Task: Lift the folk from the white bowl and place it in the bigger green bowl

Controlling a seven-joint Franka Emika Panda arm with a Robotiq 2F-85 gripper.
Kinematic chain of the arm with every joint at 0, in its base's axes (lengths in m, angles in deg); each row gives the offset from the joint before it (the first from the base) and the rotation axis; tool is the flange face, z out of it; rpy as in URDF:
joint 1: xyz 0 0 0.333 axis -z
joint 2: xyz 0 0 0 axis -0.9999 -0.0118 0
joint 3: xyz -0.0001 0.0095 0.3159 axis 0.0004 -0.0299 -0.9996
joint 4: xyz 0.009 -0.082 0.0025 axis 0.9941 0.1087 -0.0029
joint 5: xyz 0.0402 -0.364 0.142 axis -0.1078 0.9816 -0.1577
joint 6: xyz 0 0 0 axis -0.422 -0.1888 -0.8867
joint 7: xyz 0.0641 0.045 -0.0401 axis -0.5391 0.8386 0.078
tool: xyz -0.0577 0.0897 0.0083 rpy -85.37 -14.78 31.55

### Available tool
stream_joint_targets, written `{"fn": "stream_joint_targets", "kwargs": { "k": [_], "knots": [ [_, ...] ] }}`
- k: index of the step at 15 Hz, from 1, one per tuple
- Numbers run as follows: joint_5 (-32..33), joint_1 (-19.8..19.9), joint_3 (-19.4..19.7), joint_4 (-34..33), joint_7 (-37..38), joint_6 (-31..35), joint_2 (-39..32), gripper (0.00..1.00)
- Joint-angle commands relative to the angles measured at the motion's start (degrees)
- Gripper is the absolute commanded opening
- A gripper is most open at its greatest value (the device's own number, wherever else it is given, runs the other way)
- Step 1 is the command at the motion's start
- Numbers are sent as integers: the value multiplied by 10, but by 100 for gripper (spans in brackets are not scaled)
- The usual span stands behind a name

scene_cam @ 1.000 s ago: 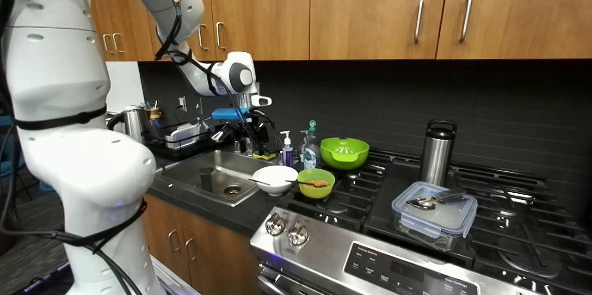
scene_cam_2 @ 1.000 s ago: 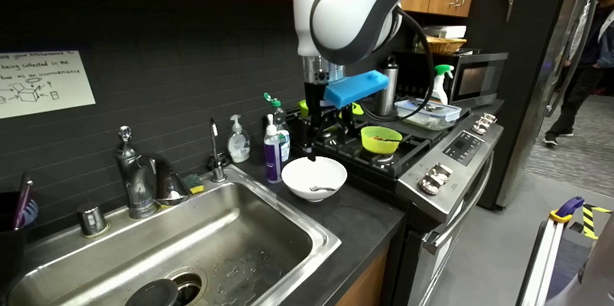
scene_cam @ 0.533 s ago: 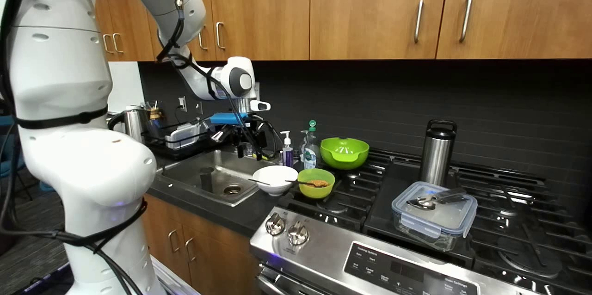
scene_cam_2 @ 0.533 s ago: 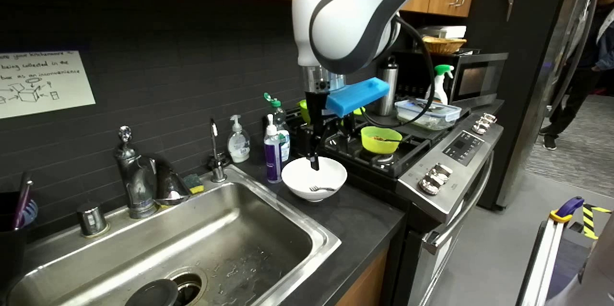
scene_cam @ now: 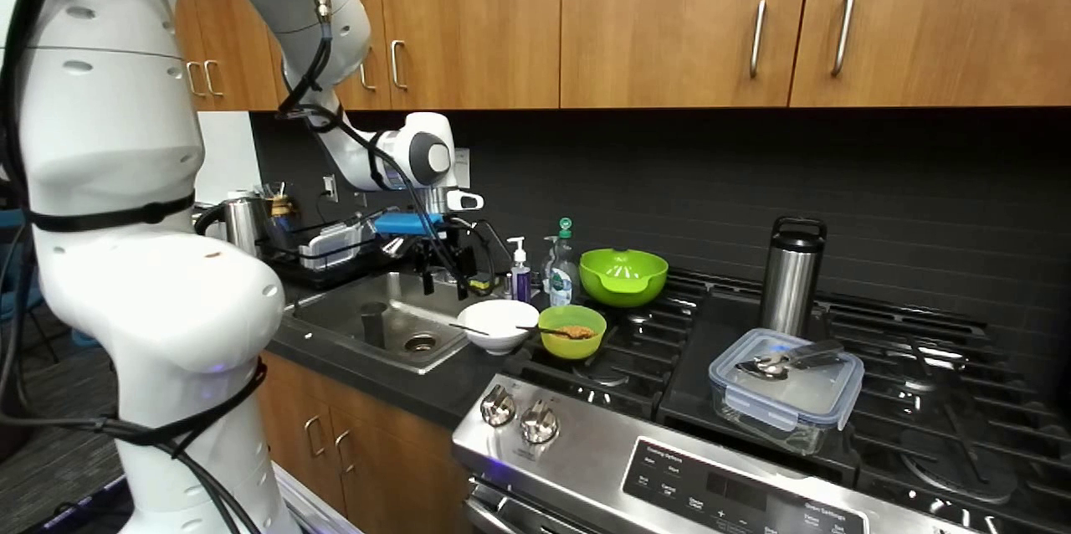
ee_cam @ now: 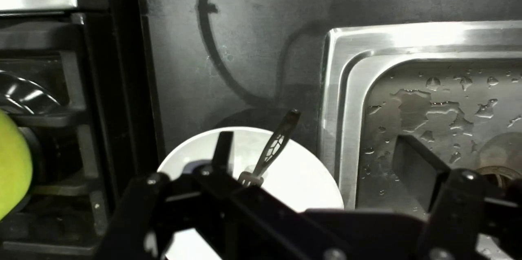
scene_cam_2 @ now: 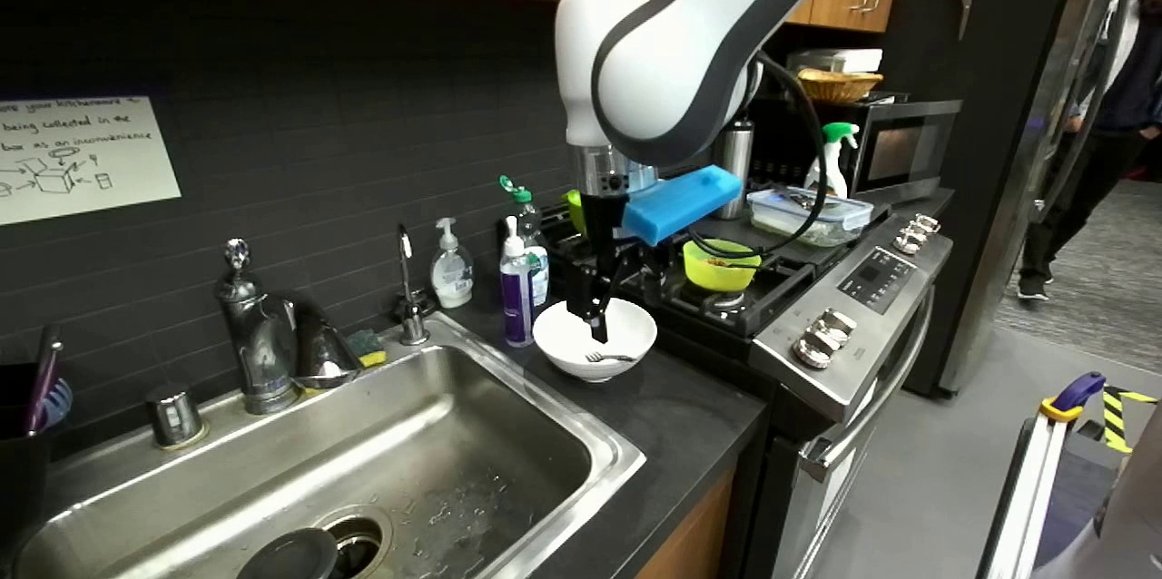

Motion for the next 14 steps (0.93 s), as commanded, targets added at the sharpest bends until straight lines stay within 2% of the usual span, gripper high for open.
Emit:
{"fn": "stream_joint_targets", "kwargs": {
  "k": [1, 10, 14],
  "knots": [
    [9, -7, 7, 19, -5, 36, 2, 100],
    [41, -2, 18, 46, 14, 89, -8, 100],
    [38, 0, 26, 48, -5, 120, -14, 100]
  ]
}}
